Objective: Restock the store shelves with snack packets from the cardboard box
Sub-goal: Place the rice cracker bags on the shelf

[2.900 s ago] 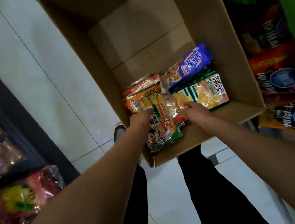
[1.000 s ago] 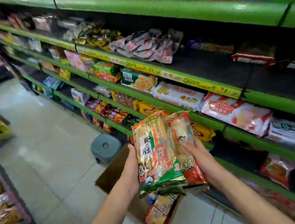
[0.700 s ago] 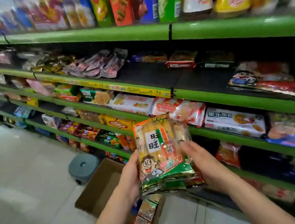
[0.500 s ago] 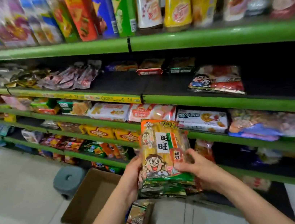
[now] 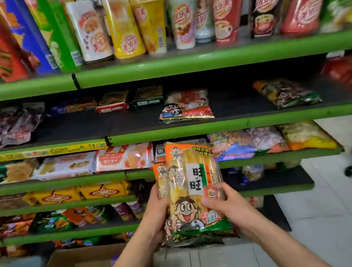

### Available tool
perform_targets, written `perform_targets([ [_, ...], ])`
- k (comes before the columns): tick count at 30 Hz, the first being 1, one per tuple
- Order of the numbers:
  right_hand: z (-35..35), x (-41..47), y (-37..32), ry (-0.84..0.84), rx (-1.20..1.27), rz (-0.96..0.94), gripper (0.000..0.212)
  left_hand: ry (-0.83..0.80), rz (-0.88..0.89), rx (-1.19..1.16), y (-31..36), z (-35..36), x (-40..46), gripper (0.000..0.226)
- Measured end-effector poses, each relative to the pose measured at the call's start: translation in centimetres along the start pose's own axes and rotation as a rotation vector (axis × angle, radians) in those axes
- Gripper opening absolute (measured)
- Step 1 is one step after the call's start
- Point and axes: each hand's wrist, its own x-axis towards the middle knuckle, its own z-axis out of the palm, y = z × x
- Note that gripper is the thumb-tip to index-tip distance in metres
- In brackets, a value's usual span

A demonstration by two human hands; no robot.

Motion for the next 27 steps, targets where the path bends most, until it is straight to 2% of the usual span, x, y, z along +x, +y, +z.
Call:
perform_targets([
  [4, -1.7, -0.5, -0.1, 0.097, -0.016, 0.05, 0.09, -0.062, 0.077, 0.063, -0.6, 1.5, 1.4, 0.072],
  [9, -3.1, -0.9, -0.3, 0.154, 0.051, -0.059, 0.065, 0.002, 0.066, 0.018, -1.2, 2.4, 2.5, 0.077],
  [12, -3.7, -0.7, -0.3, 0.208, 0.057, -0.114, 0.049, 0.01, 0.066, 0.06, -1.3, 3.2, 3.5, 0.057],
  [16, -5.1, -0.4, -0.5, 0.263, 0.102, -0.164, 0.045, -0.101, -0.045, -0.014, 0.0, 5.1, 3.8, 0.032],
  [21, -7.6, -0.1, -1.1, 0.255, 0.164, -0.182, 0.045, -0.1, -0.124, 0.018, 0.9, 7.8, 4.7, 0.031],
  [25, -10.2, 0.3, -0.9, 0.218, 0.217, -0.2, 0.065, -0.02, -0.119, 0.126, 1.4, 10.4, 5.4, 0.04],
  [27, -11.9, 0.4, -0.8, 0.174, 0.214, -0.205, 0.066, 0.05, -0.093, 0.159, 1.5, 12.0, 5.7, 0.043],
])
